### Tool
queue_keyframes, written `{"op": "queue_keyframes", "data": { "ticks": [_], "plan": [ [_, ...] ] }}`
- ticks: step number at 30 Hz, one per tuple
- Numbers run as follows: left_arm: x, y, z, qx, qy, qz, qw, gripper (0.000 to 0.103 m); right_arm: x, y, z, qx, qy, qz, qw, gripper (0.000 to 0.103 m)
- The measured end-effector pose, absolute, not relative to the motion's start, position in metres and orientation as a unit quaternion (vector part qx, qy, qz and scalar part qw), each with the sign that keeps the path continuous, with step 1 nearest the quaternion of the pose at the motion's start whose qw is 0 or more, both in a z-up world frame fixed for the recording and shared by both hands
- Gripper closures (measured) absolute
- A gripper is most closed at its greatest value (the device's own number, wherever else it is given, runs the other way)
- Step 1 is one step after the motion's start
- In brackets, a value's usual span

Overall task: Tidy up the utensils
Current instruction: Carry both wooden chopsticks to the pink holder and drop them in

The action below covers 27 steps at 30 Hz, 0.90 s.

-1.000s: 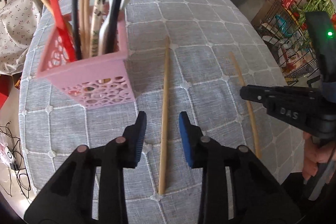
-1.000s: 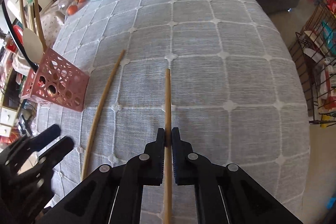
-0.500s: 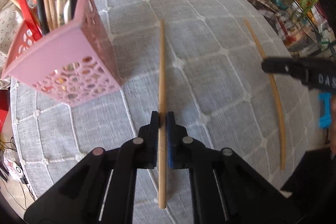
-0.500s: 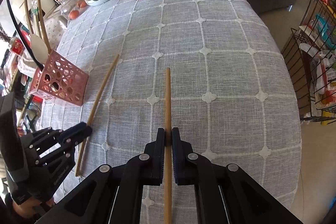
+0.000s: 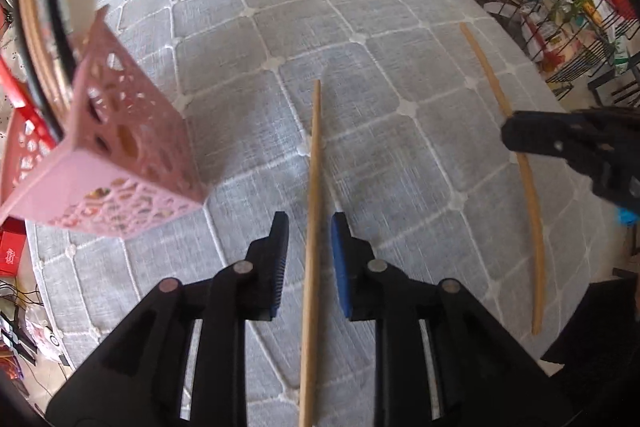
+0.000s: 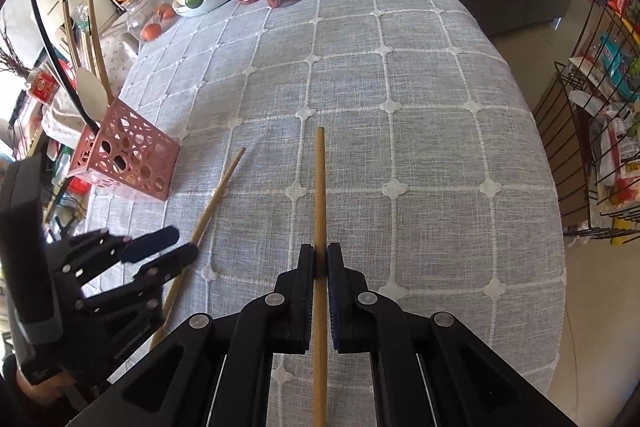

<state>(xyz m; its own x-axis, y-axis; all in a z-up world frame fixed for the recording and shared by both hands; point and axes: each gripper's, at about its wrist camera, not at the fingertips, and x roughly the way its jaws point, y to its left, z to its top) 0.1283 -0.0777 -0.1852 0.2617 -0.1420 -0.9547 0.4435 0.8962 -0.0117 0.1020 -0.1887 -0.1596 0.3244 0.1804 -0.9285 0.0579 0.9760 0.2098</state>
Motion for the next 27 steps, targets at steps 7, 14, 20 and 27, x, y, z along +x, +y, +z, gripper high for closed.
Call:
{"op": "queue_keyframes", "data": {
  "ticks": [7,14,20,27],
  "plan": [
    [0.130,-0.080,-0.188,0.124,0.581,-0.170,0.786,0.095,0.098,-0.190,-0.151,0.105,0.568,0.040,0.815,0.097],
    [0.104,-0.075,-0.148,0.120,0.530,-0.190,0.818,0.095,0.092,-0.186,-0.134,0.097,0.545,0.042,0.832,0.097],
    [0.079,-0.065,-0.092,0.091,0.461,-0.212,0.857,0.095,0.082,-0.181,-0.098,0.102,0.500,0.059,0.858,0.097],
    [0.059,-0.024,-0.034,0.028,0.381,-0.214,0.899,0.095,0.067,-0.169,-0.056,0.093,0.436,0.080,0.891,0.097]
  ]
}}
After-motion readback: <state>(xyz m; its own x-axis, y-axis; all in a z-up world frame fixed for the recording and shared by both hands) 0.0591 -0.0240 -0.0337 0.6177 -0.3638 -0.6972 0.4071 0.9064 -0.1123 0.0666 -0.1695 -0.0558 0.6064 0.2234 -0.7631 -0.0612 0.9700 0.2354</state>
